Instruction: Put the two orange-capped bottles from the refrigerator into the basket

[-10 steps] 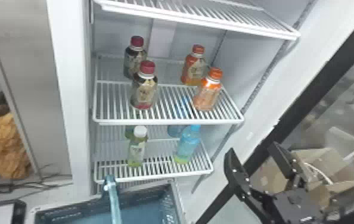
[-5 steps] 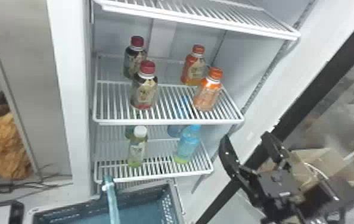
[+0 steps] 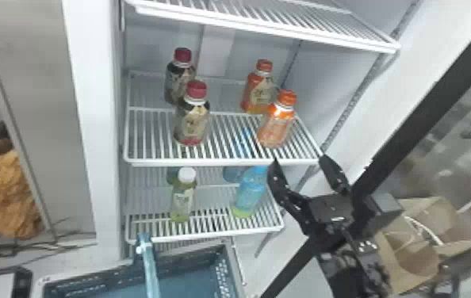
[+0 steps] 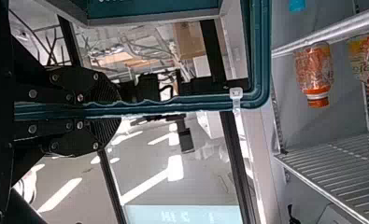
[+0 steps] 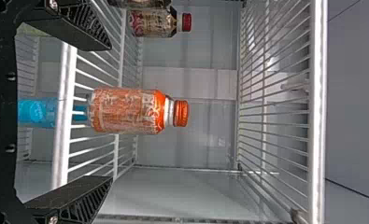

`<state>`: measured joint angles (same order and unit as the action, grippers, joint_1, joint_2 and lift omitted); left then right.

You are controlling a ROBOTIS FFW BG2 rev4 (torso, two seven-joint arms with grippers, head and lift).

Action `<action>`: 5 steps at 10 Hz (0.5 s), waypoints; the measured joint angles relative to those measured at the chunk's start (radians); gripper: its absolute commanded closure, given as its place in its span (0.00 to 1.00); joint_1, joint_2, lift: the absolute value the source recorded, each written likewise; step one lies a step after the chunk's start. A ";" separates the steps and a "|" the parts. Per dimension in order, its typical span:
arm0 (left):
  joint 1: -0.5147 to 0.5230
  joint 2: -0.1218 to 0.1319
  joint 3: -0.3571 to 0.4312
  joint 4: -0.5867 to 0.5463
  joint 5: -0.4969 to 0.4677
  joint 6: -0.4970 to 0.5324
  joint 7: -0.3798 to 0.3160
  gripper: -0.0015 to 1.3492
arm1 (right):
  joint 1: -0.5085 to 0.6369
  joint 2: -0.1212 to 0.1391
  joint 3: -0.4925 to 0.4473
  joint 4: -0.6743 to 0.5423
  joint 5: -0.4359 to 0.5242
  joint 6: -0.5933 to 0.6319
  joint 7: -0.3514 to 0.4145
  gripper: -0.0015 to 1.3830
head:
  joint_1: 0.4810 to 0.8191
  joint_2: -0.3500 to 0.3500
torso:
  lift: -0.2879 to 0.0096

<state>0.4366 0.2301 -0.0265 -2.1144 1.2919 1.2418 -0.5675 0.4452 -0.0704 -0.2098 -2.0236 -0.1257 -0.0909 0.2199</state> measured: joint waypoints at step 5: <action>-0.003 0.004 -0.005 0.000 0.002 0.000 0.000 0.89 | -0.203 -0.024 0.033 0.176 -0.002 0.001 0.010 0.04 | 0.63 0.00 | 0.83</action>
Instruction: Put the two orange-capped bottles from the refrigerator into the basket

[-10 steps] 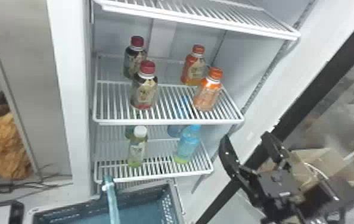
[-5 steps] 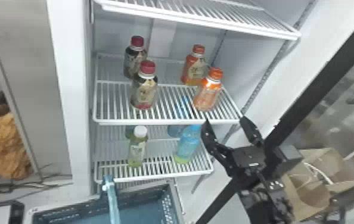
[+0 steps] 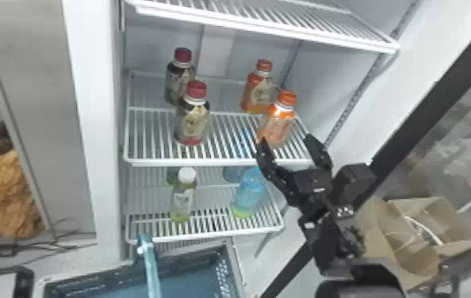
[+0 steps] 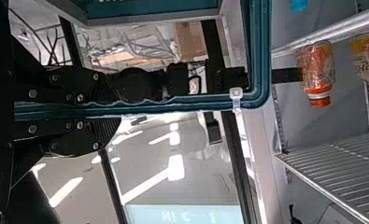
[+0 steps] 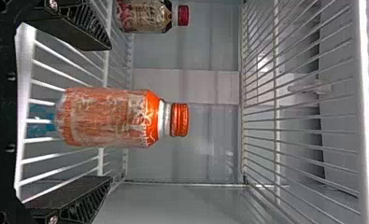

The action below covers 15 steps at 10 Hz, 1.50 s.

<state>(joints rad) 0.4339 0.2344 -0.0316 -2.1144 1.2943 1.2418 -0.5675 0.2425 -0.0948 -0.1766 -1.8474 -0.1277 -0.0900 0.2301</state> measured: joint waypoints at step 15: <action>-0.002 0.010 -0.005 0.000 0.012 -0.005 -0.001 0.89 | 0.088 -0.026 0.061 -0.287 -0.090 0.116 0.028 0.56 | 0.63 0.00 | 0.83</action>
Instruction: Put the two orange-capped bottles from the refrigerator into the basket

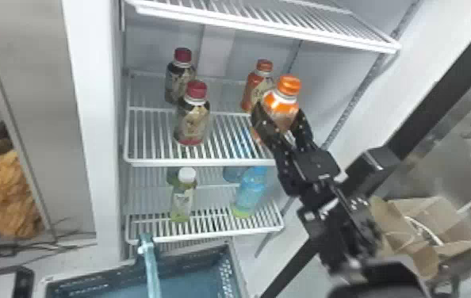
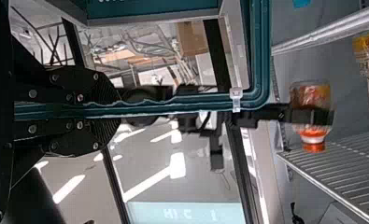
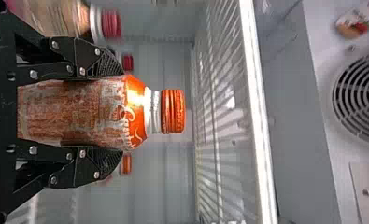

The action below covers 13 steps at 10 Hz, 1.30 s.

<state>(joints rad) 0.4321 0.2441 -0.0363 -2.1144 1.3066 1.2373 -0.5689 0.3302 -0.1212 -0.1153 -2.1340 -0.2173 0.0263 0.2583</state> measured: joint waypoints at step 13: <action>-0.010 -0.009 0.003 0.000 -0.011 -0.003 0.001 0.89 | 0.255 -0.049 0.034 -0.571 -0.084 1.252 0.354 0.56 | 0.63 0.11 | 0.83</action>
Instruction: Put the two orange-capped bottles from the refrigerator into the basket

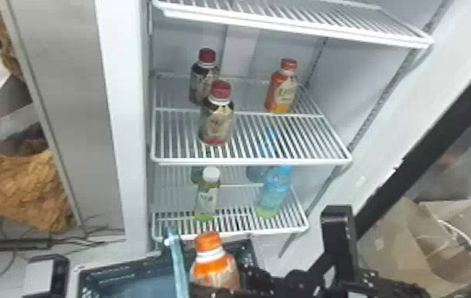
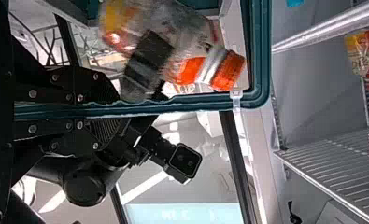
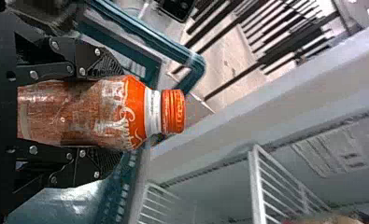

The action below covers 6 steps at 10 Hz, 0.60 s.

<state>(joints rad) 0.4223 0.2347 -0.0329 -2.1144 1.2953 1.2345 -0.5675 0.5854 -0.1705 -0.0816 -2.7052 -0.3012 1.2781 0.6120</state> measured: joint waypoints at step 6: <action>-0.010 0.002 -0.005 0.000 -0.005 0.003 0.000 0.89 | -0.009 -0.014 0.006 -0.093 0.041 0.223 0.004 0.15 | 0.63 0.05 | 0.83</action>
<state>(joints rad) 0.4124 0.2363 -0.0378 -2.1146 1.2904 1.2370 -0.5676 0.5766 -0.1848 -0.0756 -2.7982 -0.2606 1.5008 0.6160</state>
